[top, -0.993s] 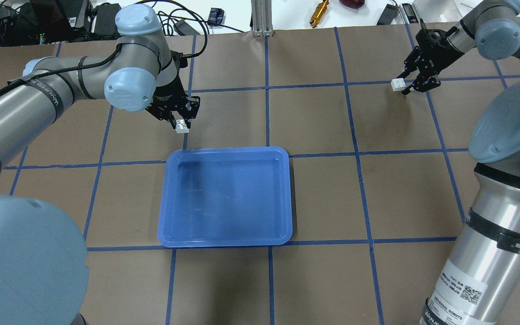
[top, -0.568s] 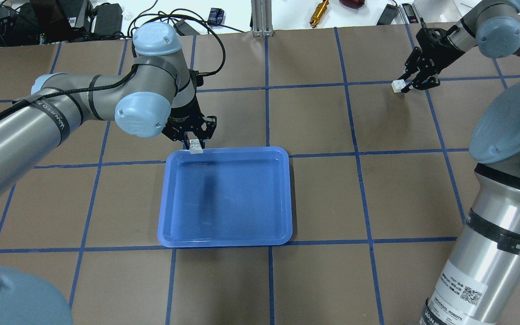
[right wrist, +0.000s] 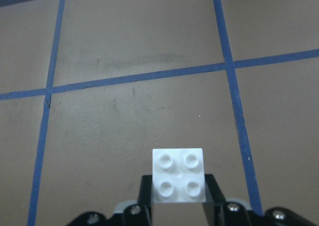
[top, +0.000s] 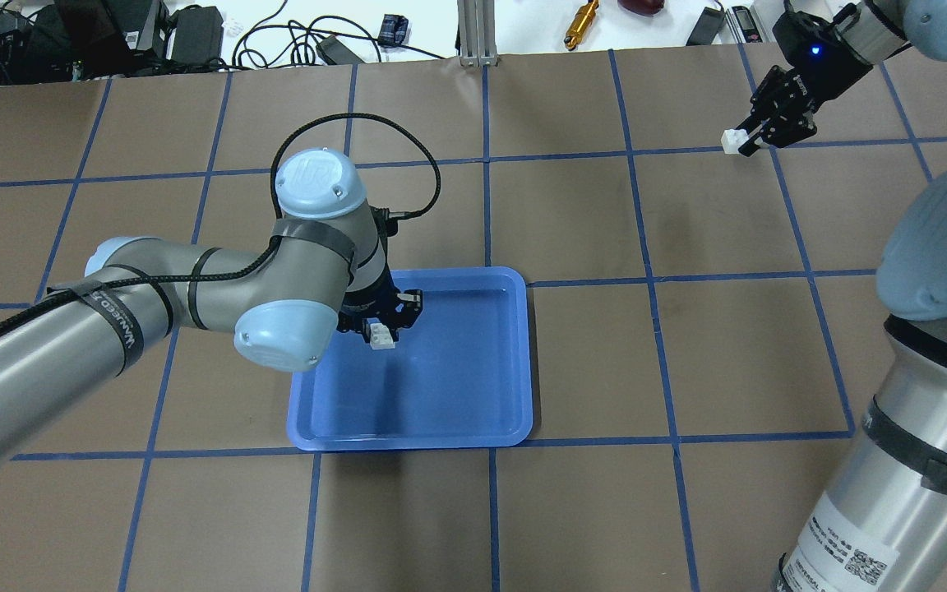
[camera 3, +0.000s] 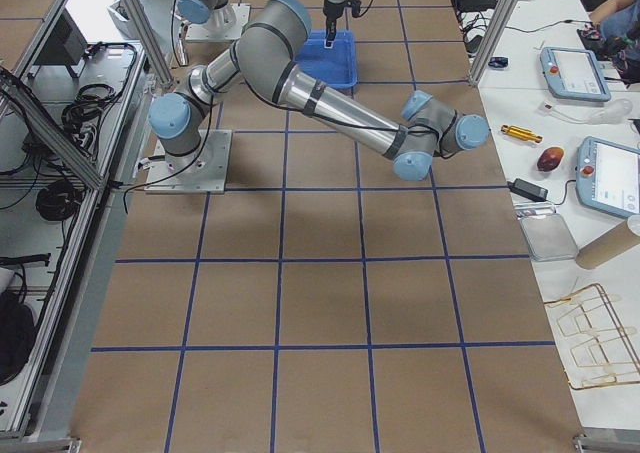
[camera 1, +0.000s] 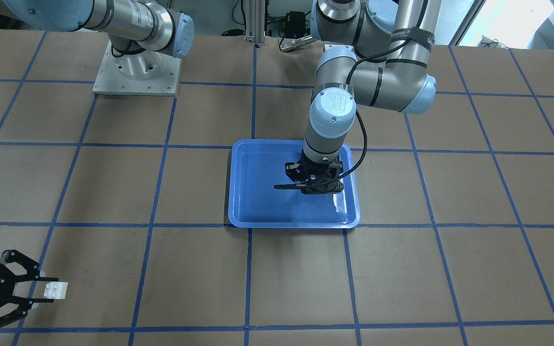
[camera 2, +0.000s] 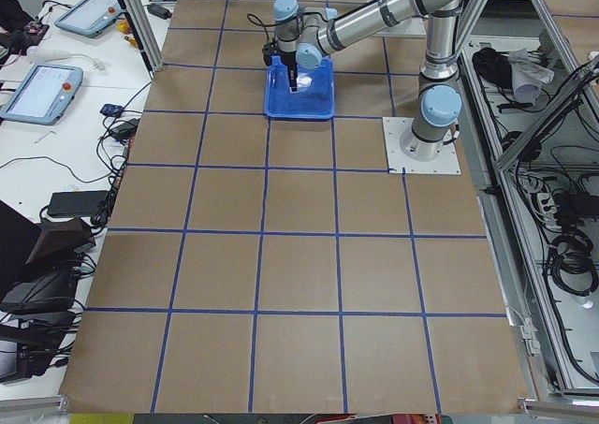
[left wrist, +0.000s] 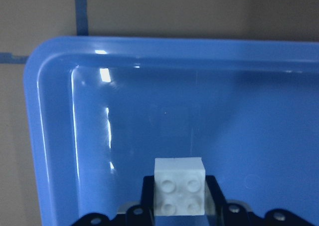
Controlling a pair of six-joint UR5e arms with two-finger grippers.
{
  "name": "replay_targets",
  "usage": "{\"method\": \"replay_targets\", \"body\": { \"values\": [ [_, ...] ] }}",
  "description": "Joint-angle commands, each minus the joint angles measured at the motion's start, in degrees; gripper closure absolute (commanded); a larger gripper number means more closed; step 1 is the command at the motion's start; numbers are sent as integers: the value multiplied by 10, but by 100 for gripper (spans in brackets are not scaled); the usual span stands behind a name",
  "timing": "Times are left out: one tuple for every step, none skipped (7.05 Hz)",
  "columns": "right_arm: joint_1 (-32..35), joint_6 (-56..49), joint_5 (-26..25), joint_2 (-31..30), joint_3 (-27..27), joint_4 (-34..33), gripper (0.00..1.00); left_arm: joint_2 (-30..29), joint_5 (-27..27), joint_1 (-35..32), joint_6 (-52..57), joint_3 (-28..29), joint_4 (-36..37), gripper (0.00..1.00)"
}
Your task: Assemble white blocks and place on blue tray
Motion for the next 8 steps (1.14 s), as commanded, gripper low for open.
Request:
{"method": "replay_targets", "body": {
  "values": [
    [4,19,2,-56,11,74,100,-8,-3,-15,-8,-19,44,100],
    [4,17,12,-88,37,99,100,-8,-3,-30,-21,-22,40,100],
    [4,24,56,-114,86,79,100,-8,-2,-35,-20,-22,39,100],
    [6,96,58,-148,141,15,100,-8,-2,-34,-21,-22,37,100],
    [23,154,56,-196,205,-44,100,-8,-2,-38,-27,-22,33,100],
    [43,209,50,-246,276,-121,100,-8,-2,-40,-34,-29,32,100],
    [46,246,49,-300,344,-162,100,-8,-2,-38,-33,-34,33,100],
    [46,250,48,-351,405,-196,100,-8,-1,-36,-26,-33,35,100]
  ]
}}
